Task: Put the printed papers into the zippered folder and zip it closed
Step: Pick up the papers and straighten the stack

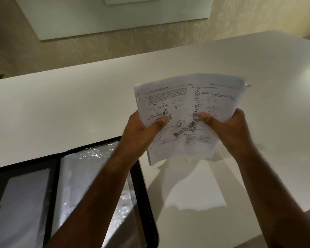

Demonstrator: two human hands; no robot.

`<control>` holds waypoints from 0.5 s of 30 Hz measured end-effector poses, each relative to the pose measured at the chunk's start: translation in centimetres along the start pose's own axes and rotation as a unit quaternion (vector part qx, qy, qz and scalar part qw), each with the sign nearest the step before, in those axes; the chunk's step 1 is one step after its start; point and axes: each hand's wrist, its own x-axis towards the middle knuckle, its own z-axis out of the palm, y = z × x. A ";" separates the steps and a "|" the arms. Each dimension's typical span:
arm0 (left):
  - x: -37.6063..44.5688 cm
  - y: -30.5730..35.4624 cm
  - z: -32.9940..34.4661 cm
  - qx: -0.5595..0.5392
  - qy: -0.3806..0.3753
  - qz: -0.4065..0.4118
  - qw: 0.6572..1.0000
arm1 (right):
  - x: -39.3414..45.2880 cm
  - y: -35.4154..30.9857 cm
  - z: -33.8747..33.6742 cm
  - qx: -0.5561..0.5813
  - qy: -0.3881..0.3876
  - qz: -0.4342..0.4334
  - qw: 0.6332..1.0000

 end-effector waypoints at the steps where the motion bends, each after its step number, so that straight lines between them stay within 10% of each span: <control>1: 0.0 0.0 -0.1 -0.004 -0.004 -0.007 1.000 | -0.1 -0.1 0.0 0.008 -0.001 -0.003 1.000; 15: -0.3 -2.1 0.5 -0.018 0.005 -0.072 0.997 | -0.6 1.8 0.3 0.018 -0.021 0.023 0.999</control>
